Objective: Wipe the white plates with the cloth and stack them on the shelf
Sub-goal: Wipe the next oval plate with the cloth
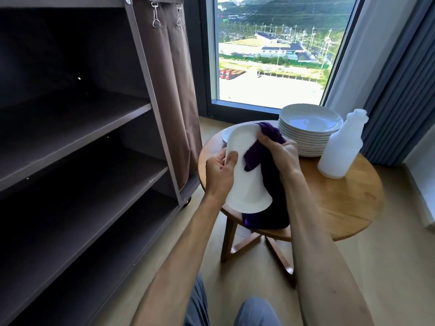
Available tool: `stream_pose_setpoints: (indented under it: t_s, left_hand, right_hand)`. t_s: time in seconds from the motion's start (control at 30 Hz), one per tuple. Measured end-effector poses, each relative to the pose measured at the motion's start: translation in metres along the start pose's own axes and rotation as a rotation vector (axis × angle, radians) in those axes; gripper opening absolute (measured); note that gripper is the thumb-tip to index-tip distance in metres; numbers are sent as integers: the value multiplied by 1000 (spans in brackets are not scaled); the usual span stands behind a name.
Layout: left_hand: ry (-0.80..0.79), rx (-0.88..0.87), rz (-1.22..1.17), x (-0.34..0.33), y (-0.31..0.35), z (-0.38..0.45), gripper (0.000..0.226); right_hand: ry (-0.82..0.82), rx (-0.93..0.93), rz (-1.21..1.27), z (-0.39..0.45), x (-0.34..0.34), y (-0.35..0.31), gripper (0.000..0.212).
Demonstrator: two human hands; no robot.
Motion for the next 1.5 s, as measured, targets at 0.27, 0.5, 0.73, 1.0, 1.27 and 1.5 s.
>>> stream_pose_setpoints:
  t_s: [0.27,0.5,0.73,1.0,1.27,1.5]
  left_hand:
    - [392,24,-231,31,-11,3,26]
    - [414,113,-103,79,-11,2,50]
    - [-184,23,322,66,47,24,16]
    - [169,-114,-21,78,47,5,14]
    - [540,95,-410,55,-11,-23,18]
    - [495,-119,317,47,25,-9,62]
  right_hand:
    - [86,-93,135,-35,-14,38,10]
    - [-328,146,-544,-4,-38,-24,19]
    - [-682,248,-569,-9,-71,-61,14]
    - [-130,59,119,1,-32,-31,16]
    - [255,-26,433,-31,-39,2,18]
    - [237,79,214,-61,-35,24,18]
Point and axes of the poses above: each hand's wrist, its own z-axis towards the middle knuckle, its own x-axis out of the back of the hand, y = z × x, the point moved 10 cm from there along z, towards the middle knuckle, and after that the axes turned 10 degrees about x, right-handed, at the moved point
